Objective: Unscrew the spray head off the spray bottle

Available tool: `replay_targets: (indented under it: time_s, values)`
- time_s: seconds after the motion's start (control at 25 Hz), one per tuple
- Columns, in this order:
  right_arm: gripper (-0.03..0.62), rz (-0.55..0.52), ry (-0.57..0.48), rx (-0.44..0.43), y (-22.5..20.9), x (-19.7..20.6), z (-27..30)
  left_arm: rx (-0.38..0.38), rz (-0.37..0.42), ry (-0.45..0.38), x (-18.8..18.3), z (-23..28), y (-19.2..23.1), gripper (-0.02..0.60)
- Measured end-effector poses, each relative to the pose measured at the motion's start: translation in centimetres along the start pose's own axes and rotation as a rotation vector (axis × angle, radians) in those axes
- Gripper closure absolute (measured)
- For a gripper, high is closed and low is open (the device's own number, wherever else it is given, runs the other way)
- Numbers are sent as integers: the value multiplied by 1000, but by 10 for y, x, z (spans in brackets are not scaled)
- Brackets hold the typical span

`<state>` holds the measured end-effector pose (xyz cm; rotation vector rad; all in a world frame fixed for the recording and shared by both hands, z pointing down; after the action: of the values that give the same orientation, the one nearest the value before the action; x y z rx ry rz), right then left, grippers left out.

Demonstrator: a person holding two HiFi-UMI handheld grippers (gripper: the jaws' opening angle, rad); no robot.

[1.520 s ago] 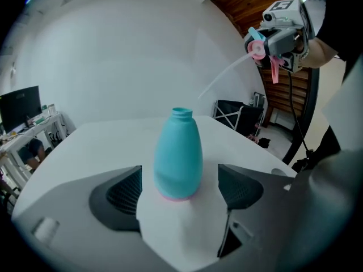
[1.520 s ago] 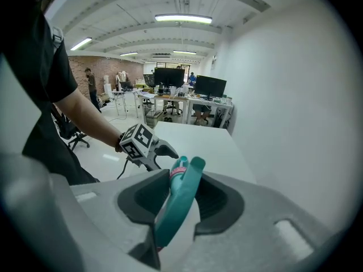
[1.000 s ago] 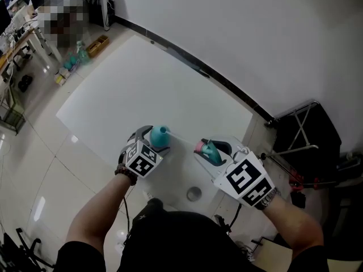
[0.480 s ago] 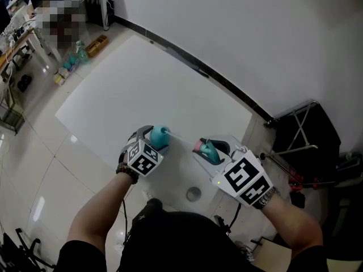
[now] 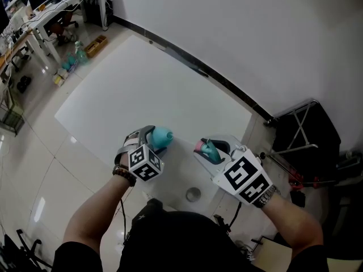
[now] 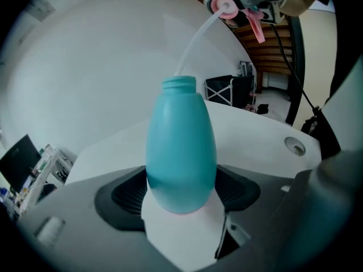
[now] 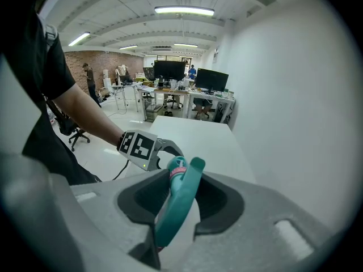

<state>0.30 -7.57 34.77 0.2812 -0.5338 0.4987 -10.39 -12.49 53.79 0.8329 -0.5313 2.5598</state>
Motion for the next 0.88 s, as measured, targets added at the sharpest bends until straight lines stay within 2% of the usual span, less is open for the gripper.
replay_targets:
  time_s: [0.32,0.88]
  values:
    - [470,14,13,-18,-1,5,4,-29,155,53,-20,-12,-5,183]
    - [470,55,36,-48,1,18,19,2,289,104,-46,-22,-25,187]
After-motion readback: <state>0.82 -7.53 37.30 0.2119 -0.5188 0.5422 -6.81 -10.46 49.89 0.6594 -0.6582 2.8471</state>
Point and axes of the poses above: the fingertips, and each gripper's own axes: z forward along the fingers, y to its left, x out of its underside, the point moved 5 cm from there along -z, backward along the fingers, and after that the axes turned 5 degrees about y, right-handed, at the moved point
